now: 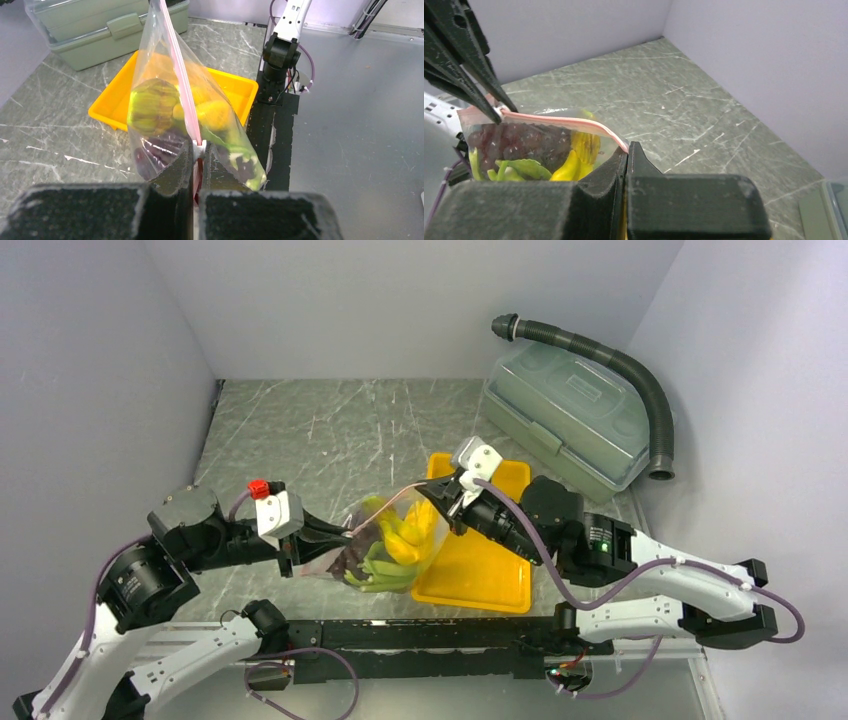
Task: Place the food in the zip-top bag and seal the zipper
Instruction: Zip the zipper food storage bag at the center of the board.
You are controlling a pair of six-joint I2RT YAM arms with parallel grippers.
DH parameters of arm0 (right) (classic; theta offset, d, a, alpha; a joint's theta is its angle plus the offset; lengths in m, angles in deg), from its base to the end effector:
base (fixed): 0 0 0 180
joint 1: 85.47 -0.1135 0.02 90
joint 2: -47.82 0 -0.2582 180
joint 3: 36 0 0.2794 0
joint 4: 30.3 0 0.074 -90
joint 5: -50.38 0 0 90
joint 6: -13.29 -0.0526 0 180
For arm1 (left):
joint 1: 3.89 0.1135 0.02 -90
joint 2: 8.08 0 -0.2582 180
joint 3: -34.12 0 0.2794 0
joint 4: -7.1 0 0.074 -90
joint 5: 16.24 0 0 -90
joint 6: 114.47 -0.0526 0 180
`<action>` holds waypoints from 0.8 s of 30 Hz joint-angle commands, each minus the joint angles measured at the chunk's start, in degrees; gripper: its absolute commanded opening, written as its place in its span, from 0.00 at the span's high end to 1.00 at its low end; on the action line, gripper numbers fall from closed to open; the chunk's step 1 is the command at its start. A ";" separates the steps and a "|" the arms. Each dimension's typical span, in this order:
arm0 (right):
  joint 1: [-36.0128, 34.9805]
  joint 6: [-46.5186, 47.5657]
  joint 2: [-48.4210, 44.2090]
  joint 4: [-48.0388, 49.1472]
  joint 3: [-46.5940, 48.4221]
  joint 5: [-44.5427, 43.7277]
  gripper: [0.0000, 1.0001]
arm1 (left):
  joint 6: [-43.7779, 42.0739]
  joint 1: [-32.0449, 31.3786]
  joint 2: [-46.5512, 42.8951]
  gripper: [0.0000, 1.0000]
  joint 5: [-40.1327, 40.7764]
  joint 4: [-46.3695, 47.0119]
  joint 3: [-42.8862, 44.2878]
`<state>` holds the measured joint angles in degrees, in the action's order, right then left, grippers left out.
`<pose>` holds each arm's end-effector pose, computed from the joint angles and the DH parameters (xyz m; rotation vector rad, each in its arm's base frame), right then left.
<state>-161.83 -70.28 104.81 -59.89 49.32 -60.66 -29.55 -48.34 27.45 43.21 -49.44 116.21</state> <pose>0.0769 0.2369 0.4599 -0.8422 1.3961 0.6552 0.0666 -0.1028 0.4457 1.1127 1.4409 -0.9581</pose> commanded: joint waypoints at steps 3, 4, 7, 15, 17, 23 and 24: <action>1.47 2.71 -5.97 14.18 -0.75 -17.87 1.00 | 0.69 -0.10 -1.02 1.00 -2.98 -4.37 0.34; 1.47 3.03 -6.13 14.89 -1.11 -18.69 1.00 | 0.75 -0.10 -0.98 1.00 -3.02 -4.30 0.28; 1.47 3.75 -6.46 16.17 -2.06 -21.22 1.00 | 0.69 -0.08 -0.98 1.00 -3.03 -4.35 0.34; 1.52 6.97 -7.03 20.81 -4.93 -28.38 1.00 | 1.02 -0.08 -1.02 1.00 -2.99 -4.09 -0.20; 1.48 8.54 -7.02 22.22 -5.43 -30.60 1.00 | 1.10 -0.03 -1.10 1.00 -2.90 -4.10 -0.33; 1.48 13.38 -7.80 28.70 -8.13 -35.17 1.00 | 1.36 -0.03 -1.54 1.00 -2.44 -4.07 -1.01; 1.54 14.05 -7.92 29.36 -8.39 -35.67 1.00 | 1.39 -0.08 -1.52 1.00 -2.42 -4.10 -0.99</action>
<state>-161.92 -62.58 101.05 -44.33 40.19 -82.08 -29.47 -48.23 27.65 43.65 -49.55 115.27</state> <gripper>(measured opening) 0.009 0.044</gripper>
